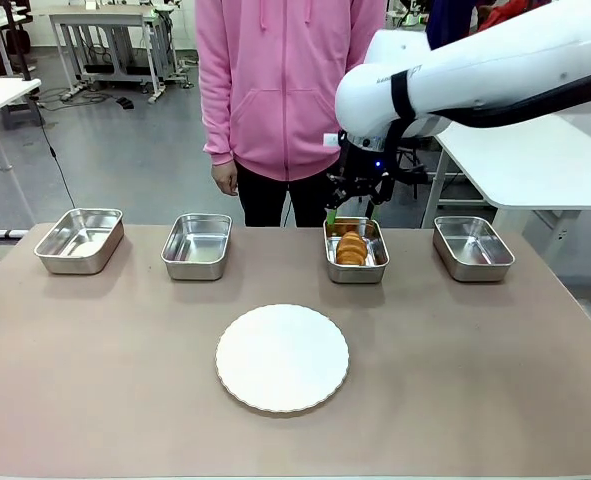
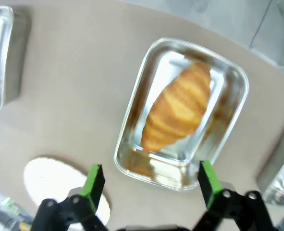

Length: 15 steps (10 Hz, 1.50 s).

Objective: Place the bread in the container.
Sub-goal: Place the Butter Roll into the Airtight Container indicated by the human.

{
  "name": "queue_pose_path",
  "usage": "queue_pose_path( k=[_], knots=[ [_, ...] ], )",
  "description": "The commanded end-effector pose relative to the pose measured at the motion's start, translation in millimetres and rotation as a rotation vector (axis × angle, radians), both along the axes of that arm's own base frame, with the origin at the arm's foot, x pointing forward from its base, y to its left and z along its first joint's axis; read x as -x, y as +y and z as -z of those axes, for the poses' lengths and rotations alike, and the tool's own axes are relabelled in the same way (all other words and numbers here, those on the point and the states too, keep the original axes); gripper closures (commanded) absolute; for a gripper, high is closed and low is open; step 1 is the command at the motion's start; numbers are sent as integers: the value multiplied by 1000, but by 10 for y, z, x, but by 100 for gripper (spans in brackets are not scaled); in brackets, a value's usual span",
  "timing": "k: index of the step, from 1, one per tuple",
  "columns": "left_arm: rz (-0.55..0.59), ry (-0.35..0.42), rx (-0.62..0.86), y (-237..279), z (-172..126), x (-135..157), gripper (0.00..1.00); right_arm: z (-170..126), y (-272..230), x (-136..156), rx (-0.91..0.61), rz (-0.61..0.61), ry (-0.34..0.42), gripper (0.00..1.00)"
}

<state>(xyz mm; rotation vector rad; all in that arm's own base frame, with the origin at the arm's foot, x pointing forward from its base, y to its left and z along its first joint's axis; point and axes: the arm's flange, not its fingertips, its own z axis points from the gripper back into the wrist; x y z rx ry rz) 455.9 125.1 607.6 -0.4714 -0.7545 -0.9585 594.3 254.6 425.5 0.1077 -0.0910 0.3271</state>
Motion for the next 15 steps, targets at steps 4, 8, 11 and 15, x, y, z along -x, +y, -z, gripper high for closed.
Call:
queue_pose_path(
  k=[4,8,11,15],
  knots=[
    [9,-7,9,-14,-14,5,0,-326,-612,1662,-24,-43,-210,0],
    [9,-7,9,-14,-14,5,0,-118,-1059,2288,-96,-125,-250,0],
    [9,-7,9,-14,-14,5,0,-169,-1015,2299,-57,-95,-225,0],
    [9,-7,9,-14,-14,5,0,-169,-1015,2299,-57,-95,-225,0]
  ],
)
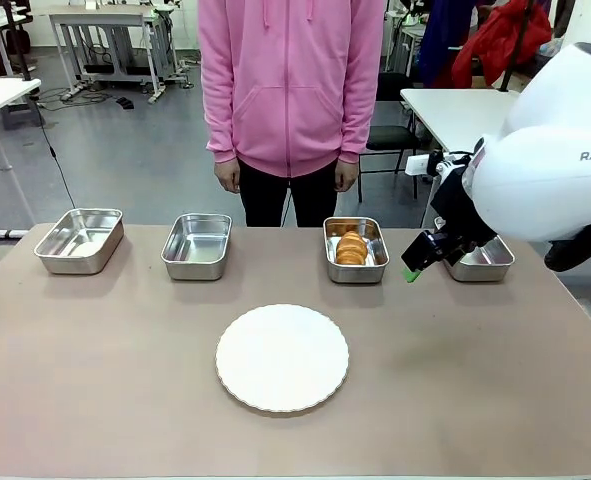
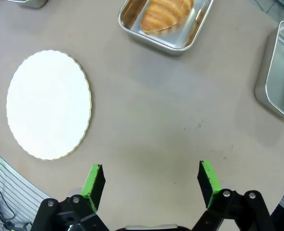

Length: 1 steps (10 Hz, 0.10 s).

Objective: Place the bread in the container.
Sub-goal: Place the Butter Roll into the Airtight Container indicated by the human.

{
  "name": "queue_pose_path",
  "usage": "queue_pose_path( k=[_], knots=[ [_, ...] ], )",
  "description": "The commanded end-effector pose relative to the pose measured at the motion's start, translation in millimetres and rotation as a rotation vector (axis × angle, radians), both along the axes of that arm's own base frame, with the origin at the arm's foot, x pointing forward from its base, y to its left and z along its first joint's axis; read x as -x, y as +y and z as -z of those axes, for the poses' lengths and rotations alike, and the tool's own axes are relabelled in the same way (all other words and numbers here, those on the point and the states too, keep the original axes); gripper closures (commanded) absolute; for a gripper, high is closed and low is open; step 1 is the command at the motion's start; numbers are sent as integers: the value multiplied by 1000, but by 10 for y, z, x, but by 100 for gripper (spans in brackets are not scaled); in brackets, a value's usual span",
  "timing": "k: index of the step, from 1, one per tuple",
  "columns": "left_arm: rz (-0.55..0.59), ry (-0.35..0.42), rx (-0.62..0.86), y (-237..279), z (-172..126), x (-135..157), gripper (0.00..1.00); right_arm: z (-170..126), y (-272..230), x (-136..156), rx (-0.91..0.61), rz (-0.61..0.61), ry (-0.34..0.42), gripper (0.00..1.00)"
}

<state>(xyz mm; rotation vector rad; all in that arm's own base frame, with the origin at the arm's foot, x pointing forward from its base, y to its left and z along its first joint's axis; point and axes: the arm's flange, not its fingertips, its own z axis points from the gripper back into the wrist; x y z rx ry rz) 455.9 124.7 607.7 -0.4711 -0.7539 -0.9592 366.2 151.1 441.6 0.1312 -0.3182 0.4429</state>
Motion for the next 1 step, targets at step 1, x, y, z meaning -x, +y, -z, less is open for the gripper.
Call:
queue_pose_path(
  k=[1],
  knots=[
    [8,-7,10,-10,-13,6,0,-8,20,19,-2,12,0,0]
  ],
)
